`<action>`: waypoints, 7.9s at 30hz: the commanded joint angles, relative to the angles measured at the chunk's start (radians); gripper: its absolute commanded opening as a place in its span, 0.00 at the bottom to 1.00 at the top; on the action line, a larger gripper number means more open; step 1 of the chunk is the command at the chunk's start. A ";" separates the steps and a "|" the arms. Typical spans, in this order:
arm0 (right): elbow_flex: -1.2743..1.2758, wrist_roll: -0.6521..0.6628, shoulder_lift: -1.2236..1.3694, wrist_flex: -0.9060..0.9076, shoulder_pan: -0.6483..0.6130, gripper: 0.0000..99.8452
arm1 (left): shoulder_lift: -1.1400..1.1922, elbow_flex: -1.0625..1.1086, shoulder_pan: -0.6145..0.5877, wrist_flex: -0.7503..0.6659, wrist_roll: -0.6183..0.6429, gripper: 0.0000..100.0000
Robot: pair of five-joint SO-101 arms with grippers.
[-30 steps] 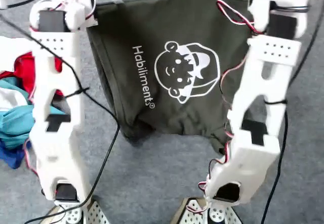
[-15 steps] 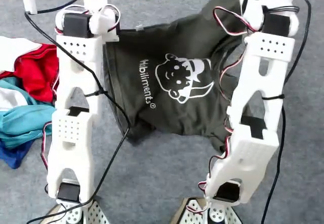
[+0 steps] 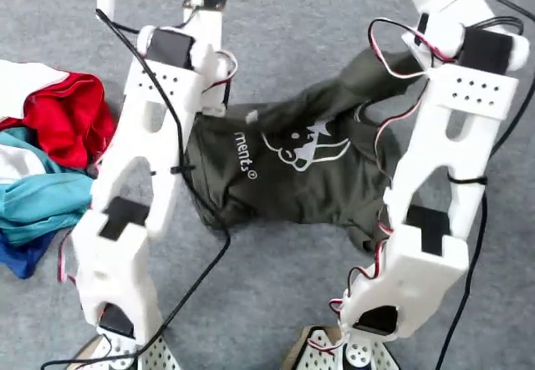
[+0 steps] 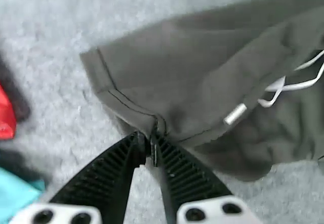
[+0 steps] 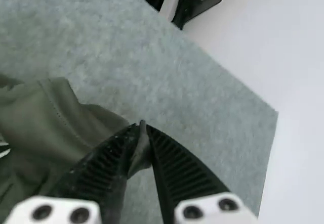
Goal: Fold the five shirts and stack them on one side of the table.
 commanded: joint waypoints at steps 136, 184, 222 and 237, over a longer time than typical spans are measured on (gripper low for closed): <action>-0.252 -0.196 0.746 0.074 0.133 0.00 | 0.036 0.525 0.006 -0.278 0.038 0.14; -0.332 -0.091 0.438 0.356 0.197 0.00 | -0.409 0.819 0.204 -0.149 -0.152 0.14; 0.970 -0.189 -0.065 -0.017 0.061 0.00 | -0.433 0.931 0.041 -0.236 -0.153 0.14; 1.426 -0.170 -0.521 -0.209 0.067 0.00 | -0.432 0.931 0.003 -0.238 -0.155 0.14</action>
